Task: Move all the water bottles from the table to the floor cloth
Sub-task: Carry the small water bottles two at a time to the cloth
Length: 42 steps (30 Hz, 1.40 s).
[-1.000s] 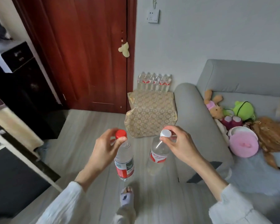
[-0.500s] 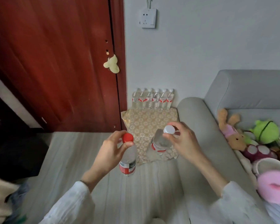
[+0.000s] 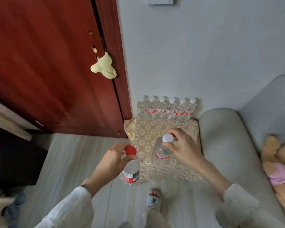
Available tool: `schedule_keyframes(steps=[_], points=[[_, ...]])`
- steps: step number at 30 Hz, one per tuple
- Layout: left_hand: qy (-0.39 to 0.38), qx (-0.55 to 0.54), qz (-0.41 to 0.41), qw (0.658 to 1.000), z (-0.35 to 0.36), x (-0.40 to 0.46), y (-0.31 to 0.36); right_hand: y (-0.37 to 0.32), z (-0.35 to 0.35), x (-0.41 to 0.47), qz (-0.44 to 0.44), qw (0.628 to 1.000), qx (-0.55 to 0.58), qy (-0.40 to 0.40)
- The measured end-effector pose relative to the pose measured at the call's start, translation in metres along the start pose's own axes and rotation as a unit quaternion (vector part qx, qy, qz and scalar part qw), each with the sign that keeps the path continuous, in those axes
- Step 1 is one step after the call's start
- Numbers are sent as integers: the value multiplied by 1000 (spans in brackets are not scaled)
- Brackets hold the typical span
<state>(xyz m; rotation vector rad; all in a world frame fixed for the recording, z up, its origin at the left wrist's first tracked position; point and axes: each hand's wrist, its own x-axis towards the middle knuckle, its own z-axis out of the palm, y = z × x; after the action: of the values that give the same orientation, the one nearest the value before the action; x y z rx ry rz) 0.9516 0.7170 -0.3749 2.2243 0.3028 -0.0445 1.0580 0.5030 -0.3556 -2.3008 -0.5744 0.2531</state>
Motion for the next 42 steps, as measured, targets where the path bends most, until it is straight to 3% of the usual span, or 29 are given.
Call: schedule_keyframes(steps=[8, 15, 20, 34, 42], points=[[-37, 5, -36, 999, 22, 141, -30, 60, 41, 122, -2, 996, -61, -65], [-64, 69, 9, 996, 51, 249, -88, 117, 93, 199, 81, 995, -44, -47], [-84, 63, 34, 994, 67, 310, -123, 143, 124, 243, 62, 996, -59, -12], [-49, 9, 41, 998, 89, 361, -147, 160, 152, 292, 47, 997, -58, -13], [-41, -65, 9, 997, 97, 356, -149, 156, 148, 294, 92, 996, 1, -15]])
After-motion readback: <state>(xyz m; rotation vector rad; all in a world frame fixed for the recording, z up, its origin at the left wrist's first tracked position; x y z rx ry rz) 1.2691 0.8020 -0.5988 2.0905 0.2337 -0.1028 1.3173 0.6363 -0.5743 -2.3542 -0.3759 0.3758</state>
